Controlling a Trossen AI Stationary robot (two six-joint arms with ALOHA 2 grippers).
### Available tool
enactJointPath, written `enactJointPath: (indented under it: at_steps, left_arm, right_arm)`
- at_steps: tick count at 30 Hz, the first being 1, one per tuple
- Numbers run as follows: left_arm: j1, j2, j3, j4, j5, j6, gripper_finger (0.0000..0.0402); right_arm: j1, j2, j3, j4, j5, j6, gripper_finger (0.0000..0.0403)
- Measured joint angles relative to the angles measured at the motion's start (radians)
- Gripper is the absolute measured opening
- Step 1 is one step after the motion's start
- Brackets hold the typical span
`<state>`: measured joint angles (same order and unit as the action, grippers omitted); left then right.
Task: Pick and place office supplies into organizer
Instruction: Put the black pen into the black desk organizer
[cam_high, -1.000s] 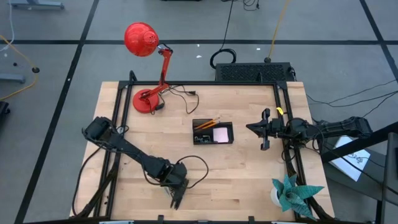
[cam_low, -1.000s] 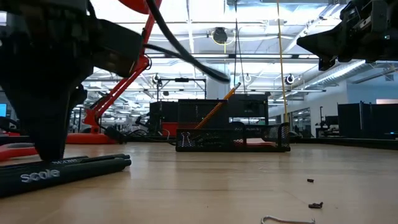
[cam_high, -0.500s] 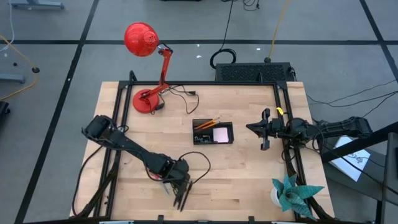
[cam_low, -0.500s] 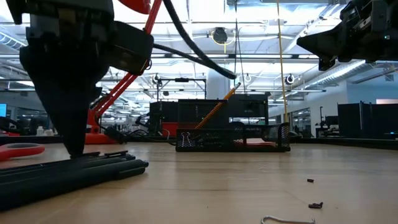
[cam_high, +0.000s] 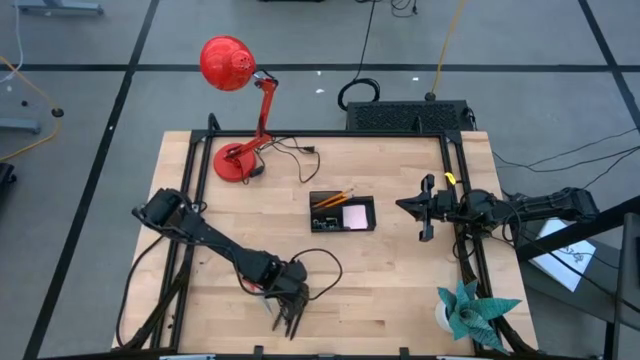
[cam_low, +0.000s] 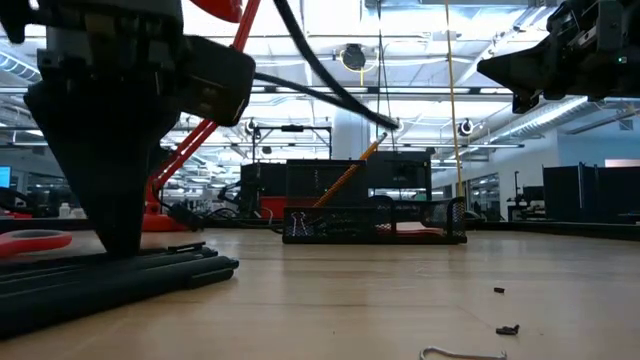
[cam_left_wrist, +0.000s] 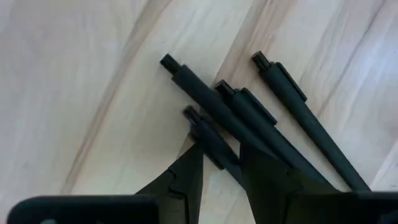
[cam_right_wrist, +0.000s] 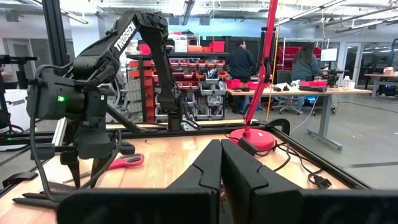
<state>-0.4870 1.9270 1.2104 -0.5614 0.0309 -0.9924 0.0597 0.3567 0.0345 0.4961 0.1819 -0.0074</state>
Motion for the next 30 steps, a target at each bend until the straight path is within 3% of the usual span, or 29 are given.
enactJointPath:
  at_steps: [8,17,26,30]
  left_arm:
    - [0.000,0.041,0.003,-0.042,0.020,0.072,0.0113]
    - [-0.012,0.042,0.002,-0.068,0.002,0.257,0.0109]
    - [-0.011,0.001,-0.006,-0.024,-0.005,0.357,0.0019]
    - [-0.011,-0.023,-0.009,-0.020,-0.028,0.400,0.0018]
  right_arm:
    - [0.000,0.000,0.000,0.000,0.000,0.000,0.0004]
    - [0.000,0.000,0.000,-0.004,0.000,0.000,0.0004]
    - [0.000,0.000,0.000,-0.004,0.000,0.000,0.0004]
    - [0.000,0.000,0.000,-0.005,0.000,0.003,0.0004]
